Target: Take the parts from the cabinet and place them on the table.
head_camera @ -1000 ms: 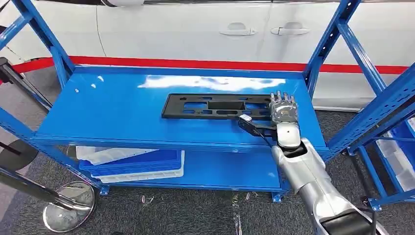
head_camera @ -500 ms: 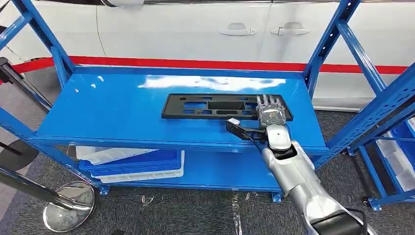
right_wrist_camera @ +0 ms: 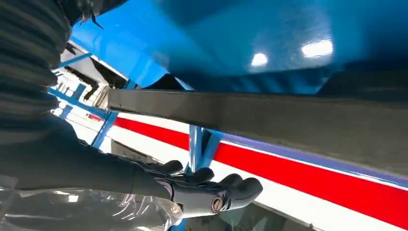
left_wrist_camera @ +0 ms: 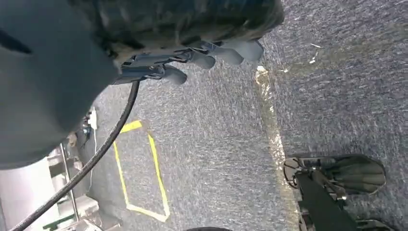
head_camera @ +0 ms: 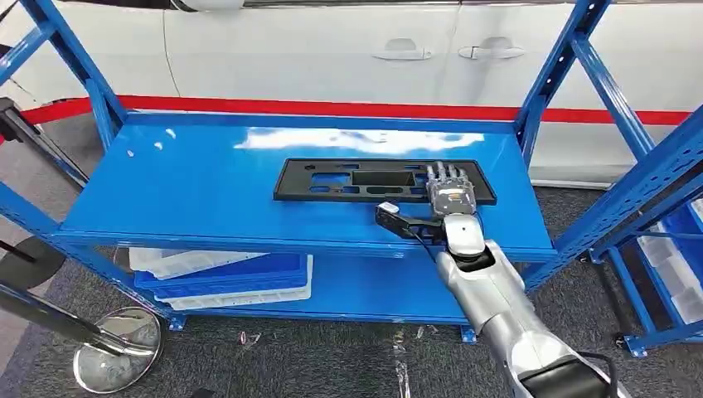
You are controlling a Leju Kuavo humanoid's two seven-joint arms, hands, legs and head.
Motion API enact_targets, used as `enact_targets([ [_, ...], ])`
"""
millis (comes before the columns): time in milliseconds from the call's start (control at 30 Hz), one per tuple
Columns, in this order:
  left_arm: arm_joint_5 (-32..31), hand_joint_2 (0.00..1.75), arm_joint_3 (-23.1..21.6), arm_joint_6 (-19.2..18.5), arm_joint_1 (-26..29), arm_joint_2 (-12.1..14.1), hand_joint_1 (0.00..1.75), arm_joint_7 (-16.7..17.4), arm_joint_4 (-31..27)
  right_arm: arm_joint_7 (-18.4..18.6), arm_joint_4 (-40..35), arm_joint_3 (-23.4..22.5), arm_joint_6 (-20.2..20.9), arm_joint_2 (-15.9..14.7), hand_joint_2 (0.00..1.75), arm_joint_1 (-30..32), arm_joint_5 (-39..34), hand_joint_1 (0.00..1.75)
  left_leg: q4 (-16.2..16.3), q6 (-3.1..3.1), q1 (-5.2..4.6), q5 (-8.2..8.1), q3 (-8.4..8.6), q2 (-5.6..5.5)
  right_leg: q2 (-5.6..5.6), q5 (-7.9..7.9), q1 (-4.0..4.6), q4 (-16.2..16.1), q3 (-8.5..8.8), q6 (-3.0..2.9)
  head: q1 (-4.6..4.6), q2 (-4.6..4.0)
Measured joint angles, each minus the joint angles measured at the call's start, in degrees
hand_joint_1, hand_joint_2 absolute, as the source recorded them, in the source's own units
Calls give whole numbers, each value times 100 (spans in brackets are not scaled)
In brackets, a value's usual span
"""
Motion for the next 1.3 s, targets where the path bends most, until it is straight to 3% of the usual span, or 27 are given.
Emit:
enact_targets([
  [33, -2, 0, 0, 2, -13, -20, 0, -2, 0, -2, -4, 0, -13, 4, 175, -8, -4, 0, -127, 39, 88, 64, 52, 22, -18, -28, 47, 17, -4, 8, 2, 0],
  [67, -2, 0, 0, 4, -17, -28, 0, -6, 0, -2, 0, 0, -26, 7, 175, -9, -13, 0, -175, 46, 87, 86, 88, 57, -164, -85, 43, 120, -73, 26, 8, 0],
  [100, -2, 0, 0, 7, -18, -33, 0, -9, 0, -4, 2, 0, -31, 22, 175, -25, -18, 0, -193, 62, 98, 93, 92, 77, -258, -258, 40, 435, -237, 38, 39, 0],
  [167, -2, 0, 2, 7, -12, -39, 0, -9, 0, -7, 15, 0, -37, 44, 175, -18, -24, 0, -193, 65, 106, 80, 89, 125, -315, -602, -13, 1377, -754, 91, 35, 0],
  [200, -2, 0, 2, 7, -12, -39, 0, -9, 0, -13, 28, 0, -37, 55, 175, 6, -26, 0, -189, 59, 116, 71, 90, 139, -326, -660, -49, 1746, -990, 121, 37, 0],
  [233, -2, 0, 4, 7, -12, -39, 0, -9, 0, -13, 37, 0, -37, 55, 175, 26, -35, 0, -182, 40, 131, 55, 98, 141, -332, -567, -83, 1802, -1078, 148, 37, 0],
  [267, -2, 0, 4, 7, -8, -42, 0, -9, 0, -13, 42, 0, -39, 55, 175, 29, -35, 0, -167, 8, 156, 29, 115, 141, -339, -352, -113, 1610, -1036, 175, 39, 0],
  [333, -2, 0, 7, 9, -7, -48, 0, -9, 0, -13, 42, 0, -39, 57, 175, 9, -39, 0, -79, -95, 223, -76, 163, 140, -381, 276, -167, 687, -674, 236, 41, 0],
  [367, -2, 0, 7, 9, -5, -46, 0, -9, 0, -15, 48, 0, -39, 57, 175, 17, -39, 0, -23, -174, 228, -150, 151, 141, -422, 306, -172, 387, -546, 275, 43, 0],
  [400, -2, 0, 18, 7, -14, -35, 0, -9, 0, -30, 61, 0, -48, 67, 175, -12, -42, 0, 46, -230, 187, -184, 117, 142, -412, 235, -103, 348, -508, 237, 105, 0],
  [433, -2, 0, 24, 2, -15, -35, 0, -9, 0, -37, 57, 0, -61, 92, 175, -36, -48, 0, 51, -255, 175, -175, 73, 144, -391, 172, -129, 344, -523, 99, 85, 0],
  [467, -2, 0, 33, -9, -12, -35, 0, -9, 0, -39, 57, 0, -70, 109, 175, -44, -50, 0, 55, -273, 181, -174, 86, 165, -373, 171, -118, 325, -549, 76, 15, 2],
  [567, -7, 0, 35, -28, -9, -52, 0, -28, 0, -46, 52, 0, -111, 127, 175, -89, -64, 0, 106, -347, 220, -278, 117, 190, -349, 137, -113, 300, -460, -81, 6, 0],
  [600, -13, 0, 37, -28, -17, -52, 0, -37, 0, -41, 55, 0, -129, 129, 175, -99, -74, 0, 389, -349, 220, -413, -14, 185, -351, 125, -107, 291, -434, -109, -5, 0],
  [667, -42, 0, 44, -24, -22, -50, 0, -44, 0, -48, 57, 0, -151, 136, 175, -87, -81, 0, 1297, -361, 206, -748, -538, 183, -346, 106, -82, 291, -425, -168, -20, 0],
  [733, -42, 0, 72, -20, -1, -52, 0, -44, 0, -57, 68, 0, -157, 149, 175, -83, -85, 0, 1825, -343, 198, -765, -930, 182, -316, 90, -40, 292, -406, -195, -20, 0],
  [800, -42, 0, 77, -17, 18, -52, 0, -44, 0, -70, 77, 0, -155, 166, 175, -81, -94, 0, 1371, -274, 173, -294, -843, 174, -290, 68, -9, 292, -357, -210, -20, 0],
  [833, -42, 0, 77, -18, 14, -52, 0, -44, 0, -70, 77, 0, -155, 177, 175, -81, -96, 0, 830, -218, 149, 55, -644, 167, -281, 51, 9, 291, -323, -209, -20, 0],
  [867, -42, 0, 79, -13, 11, -52, 0, -44, 0, -70, 79, 0, -155, 181, 175, -77, -96, 0, 341, -149, 117, 281, -478, 143, -278, 38, 6, 286, -311, -210, -18, 0],
  [900, -42, 0, 83, -9, 5, -44, 0, -44, 0, -70, 81, 0, -155, 186, 175, -81, -96, 0, 293, -121, 94, 182, -414, 126, -277, 38, 36, 280, -325, -192, -2, 0],
  [1000, -42, 0, 85, -9, -5, -48, 0, -46, 0, -70, 85, 0, -160, 199, 175, -76, -96, 0, 143, -111, 47, 167, -381, 132, -261, 67, -6, 244, -361, -111, -18, 0],
  [1067, -42, 0, 87, -9, 6, -57, 0, -46, 0, -70, 85, 0, -166, 201, 175, -65, -96, 0, -1, -66, 137, 226, -292, 158, -289, 16, 3, 271, -368, -38, -13, 2],
  [1100, -44, 0, 87, -9, 2, -57, 0, -46, 0, -72, 85, 0, -166, 201, 175, -67, -96, 0, -33, -60, 126, 229, -265, 156, -316, -84, 13, 446, -436, -3, -5, 0],
  [1200, -44, 0, 94, -9, -5, -57, 0, -46, 0, -90, 101, 0, -181, 201, 175, -49, -103, 0, -23, -15, 127, 201, -256, 170, -323, -575, -24, 1677, -1101, 49, 9, 0],
  [1233, -46, 0, 98, -9, -6, -57, 0, -46, 0, -94, 112, 0, -193, 203, 175, -21, -112, 0, -17, -17, 129, 189, -249, 170, -328, -567, -41, 1889, -1250, 65, 4, 0],
  [1267, -48, 0, 105, -7, -5, -57, 0, -46, 0, -103, 120, 0, -223, 203, 175, -1, -120, 0, -5, -23, 137, 170, -236, 167, -335, -425, -61, 1818, -1260, 80, 13, 0],
  [1300, -48, 0, 107, -7, 3, -59, 0, -46, 0, -107, 120, 0, -256, 203, 175, -7, -129, 0, 17, -44, 149, 141, -219, 162, -339, -175, -86, 1508, -1146, 94, 9, 0],
])
